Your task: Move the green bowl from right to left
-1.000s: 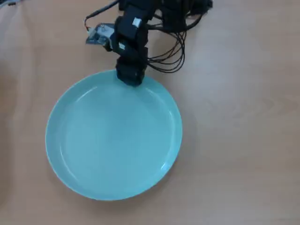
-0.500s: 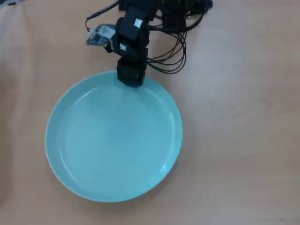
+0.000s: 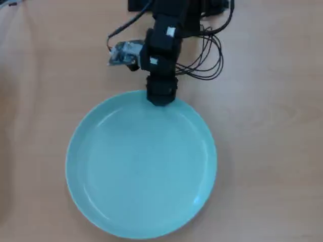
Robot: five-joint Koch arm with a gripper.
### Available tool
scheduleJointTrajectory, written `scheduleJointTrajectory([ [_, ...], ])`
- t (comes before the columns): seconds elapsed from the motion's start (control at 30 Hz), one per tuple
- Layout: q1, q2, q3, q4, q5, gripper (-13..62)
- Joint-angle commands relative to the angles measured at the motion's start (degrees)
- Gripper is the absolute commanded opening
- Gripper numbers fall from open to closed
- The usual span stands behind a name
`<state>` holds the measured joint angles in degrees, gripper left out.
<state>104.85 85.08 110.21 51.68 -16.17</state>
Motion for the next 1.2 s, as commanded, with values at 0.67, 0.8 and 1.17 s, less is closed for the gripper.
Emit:
scheduleJointTrajectory([
  [0.67,-30.6,-0.5,-1.6,1.8,17.1,-6.8],
  [0.8,-36.5,-0.6,-1.9,1.6,18.0,-6.8],
  [1.17,-46.1,-0.7,-1.7,1.5,22.6,-6.8],
])
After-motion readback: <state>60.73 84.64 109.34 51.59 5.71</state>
